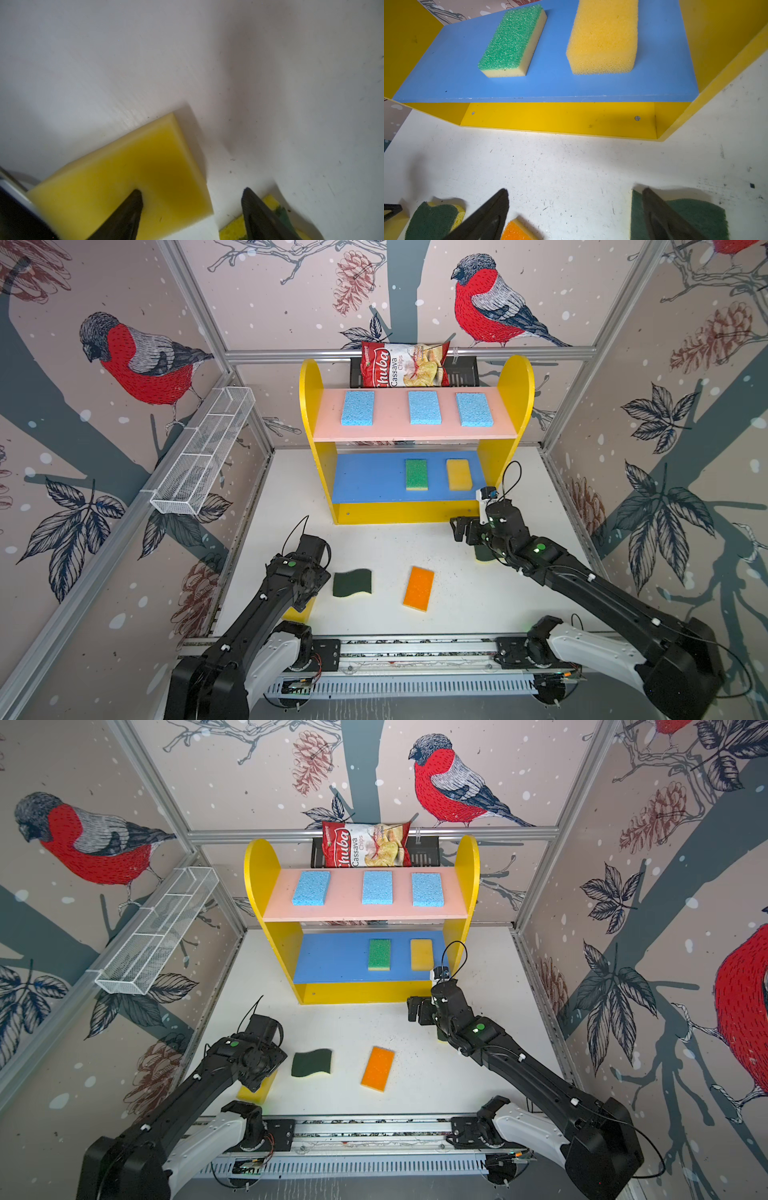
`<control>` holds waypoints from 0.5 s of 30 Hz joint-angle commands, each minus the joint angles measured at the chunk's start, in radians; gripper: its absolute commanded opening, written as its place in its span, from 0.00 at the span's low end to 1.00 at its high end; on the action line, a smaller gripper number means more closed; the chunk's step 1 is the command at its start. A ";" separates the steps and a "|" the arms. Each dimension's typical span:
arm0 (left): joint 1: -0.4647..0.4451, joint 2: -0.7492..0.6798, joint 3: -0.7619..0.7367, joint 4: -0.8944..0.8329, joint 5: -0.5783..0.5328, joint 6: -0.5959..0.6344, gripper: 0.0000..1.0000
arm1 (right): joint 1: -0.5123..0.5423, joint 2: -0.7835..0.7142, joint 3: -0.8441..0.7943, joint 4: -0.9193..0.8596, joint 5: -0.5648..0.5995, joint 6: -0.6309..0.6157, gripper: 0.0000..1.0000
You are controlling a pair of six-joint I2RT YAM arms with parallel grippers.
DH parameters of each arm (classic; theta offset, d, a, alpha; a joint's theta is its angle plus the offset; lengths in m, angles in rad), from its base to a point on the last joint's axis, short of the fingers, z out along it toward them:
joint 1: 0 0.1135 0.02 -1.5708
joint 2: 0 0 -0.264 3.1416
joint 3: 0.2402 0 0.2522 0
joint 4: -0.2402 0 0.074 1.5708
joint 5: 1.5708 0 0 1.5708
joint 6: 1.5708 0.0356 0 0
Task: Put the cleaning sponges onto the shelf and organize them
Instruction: 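Move the left gripper down over the small yellow sponge block while the right gripper withdraws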
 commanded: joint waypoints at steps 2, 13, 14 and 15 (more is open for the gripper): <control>0.017 0.017 -0.015 0.092 0.019 0.015 0.73 | -0.011 0.006 0.006 0.013 -0.015 0.007 1.00; 0.065 0.120 0.057 0.260 0.039 0.073 0.70 | -0.022 0.018 0.005 0.013 -0.017 0.008 1.00; 0.067 0.132 0.066 0.268 0.041 0.082 0.70 | -0.025 0.018 0.004 0.011 -0.016 0.008 0.99; 0.071 0.140 0.073 0.278 0.043 0.089 0.70 | -0.026 0.018 0.003 0.012 -0.016 0.008 0.99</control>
